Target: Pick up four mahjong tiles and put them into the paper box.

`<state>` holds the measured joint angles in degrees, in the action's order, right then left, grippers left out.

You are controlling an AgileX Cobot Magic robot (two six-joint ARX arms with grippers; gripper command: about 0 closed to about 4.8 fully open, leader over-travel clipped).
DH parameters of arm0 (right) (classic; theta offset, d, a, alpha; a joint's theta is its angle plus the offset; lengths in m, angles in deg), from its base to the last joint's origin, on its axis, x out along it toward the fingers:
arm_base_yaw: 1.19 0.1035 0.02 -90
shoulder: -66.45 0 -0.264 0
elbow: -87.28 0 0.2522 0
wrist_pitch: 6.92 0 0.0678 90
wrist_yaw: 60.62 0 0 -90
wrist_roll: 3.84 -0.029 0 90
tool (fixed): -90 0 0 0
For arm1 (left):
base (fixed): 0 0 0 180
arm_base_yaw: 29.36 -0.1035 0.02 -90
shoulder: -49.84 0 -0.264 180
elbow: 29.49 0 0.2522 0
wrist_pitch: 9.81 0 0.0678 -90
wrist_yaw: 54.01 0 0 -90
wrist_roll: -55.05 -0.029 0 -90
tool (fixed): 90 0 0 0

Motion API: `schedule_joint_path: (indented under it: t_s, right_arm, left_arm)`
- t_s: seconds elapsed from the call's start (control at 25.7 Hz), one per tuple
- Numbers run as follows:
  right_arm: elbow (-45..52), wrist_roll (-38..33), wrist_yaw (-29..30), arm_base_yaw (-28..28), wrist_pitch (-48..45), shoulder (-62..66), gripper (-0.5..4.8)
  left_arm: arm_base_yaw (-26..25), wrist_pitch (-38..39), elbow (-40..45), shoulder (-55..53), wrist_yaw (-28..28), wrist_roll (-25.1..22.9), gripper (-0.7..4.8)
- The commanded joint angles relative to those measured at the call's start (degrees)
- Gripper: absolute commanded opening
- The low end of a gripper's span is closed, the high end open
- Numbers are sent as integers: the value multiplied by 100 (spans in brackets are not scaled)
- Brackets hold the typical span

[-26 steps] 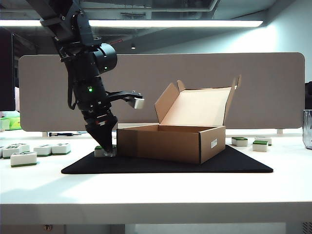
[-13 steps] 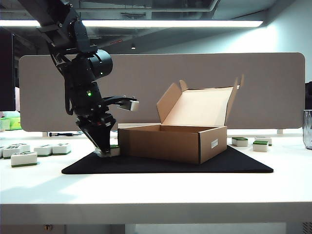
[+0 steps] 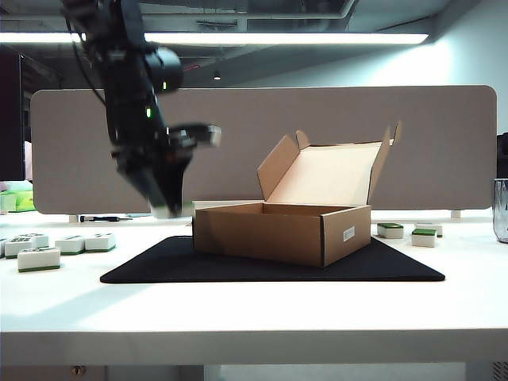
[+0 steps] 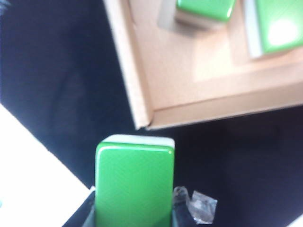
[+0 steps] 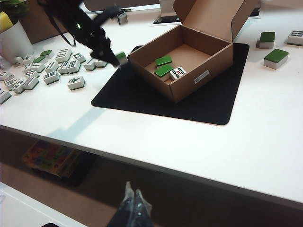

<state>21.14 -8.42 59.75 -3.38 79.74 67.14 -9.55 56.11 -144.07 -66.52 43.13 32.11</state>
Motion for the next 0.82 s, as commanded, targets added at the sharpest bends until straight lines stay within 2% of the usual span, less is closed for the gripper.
schedule_joint_path:
  t_s: [0.04,0.12,0.23,0.62,0.82]
  right_arm:
    - [-13,13,-7,-2,-72,-66,-1]
    - [-13,13,-7,-2,-72,-66,-1]
    - [-13,13,-7,-2,-74,-66,-1]
    - [-13,13,-28,-2,-70,-66,-1]
    - [-13,13,-28,-2,-68,-66,-1]
  left_arm:
    - [20,247,-400,109,192,986,138]
    - [68,118,-603,107,404,1432,138]
    - [225,-586,-627,96,597,1731,138]
    - [955,-2074,-627,-444,555,1716,138]
    - [1147,-2739,-627,-962,398,1696,138]
